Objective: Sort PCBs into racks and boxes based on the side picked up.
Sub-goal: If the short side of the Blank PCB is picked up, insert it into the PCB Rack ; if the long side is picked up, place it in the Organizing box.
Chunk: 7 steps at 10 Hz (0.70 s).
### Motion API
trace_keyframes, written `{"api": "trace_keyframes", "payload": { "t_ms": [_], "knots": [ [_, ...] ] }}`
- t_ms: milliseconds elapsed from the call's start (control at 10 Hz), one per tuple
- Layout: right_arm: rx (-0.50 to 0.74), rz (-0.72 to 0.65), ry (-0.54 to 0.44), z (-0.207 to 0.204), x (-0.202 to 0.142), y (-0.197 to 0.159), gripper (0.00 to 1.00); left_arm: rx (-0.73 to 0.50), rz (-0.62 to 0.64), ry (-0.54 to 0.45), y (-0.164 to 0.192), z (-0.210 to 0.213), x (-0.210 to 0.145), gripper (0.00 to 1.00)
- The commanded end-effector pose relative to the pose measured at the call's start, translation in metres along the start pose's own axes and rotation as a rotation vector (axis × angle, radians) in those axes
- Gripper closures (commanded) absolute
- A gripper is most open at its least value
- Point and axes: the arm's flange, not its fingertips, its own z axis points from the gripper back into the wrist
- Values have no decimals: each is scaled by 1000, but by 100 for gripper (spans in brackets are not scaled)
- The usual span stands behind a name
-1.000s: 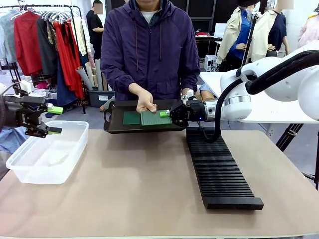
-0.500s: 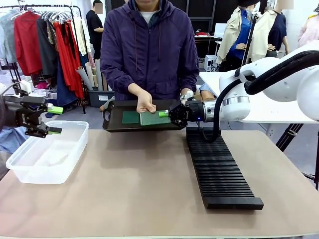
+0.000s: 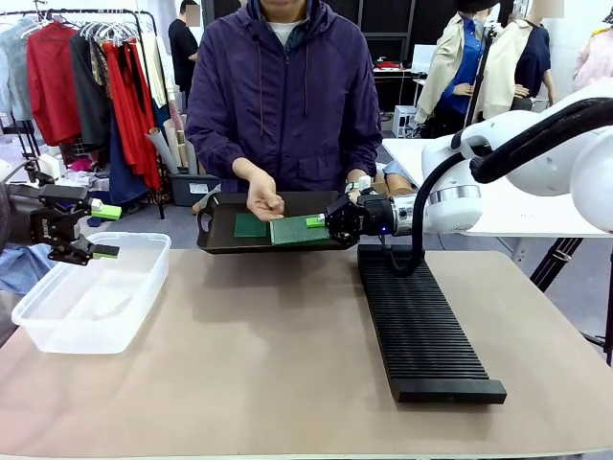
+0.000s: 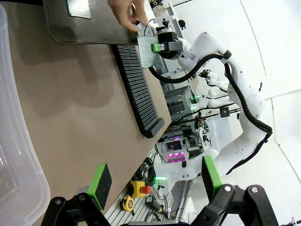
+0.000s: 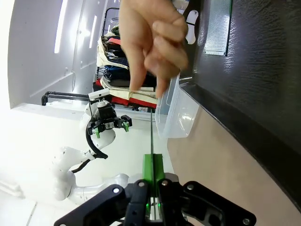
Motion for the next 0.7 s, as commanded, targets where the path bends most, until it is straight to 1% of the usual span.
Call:
{"api": "trace_keyframes", "payload": {
  "t_ms": [0,600],
  "knots": [
    [9,-1,-13,-2,2,2,100,-2,-2,4,-2,2,-1,0],
    [9,-1,-13,-2,2,2,100,-2,-2,4,-2,2,-1,0]
  ]
}}
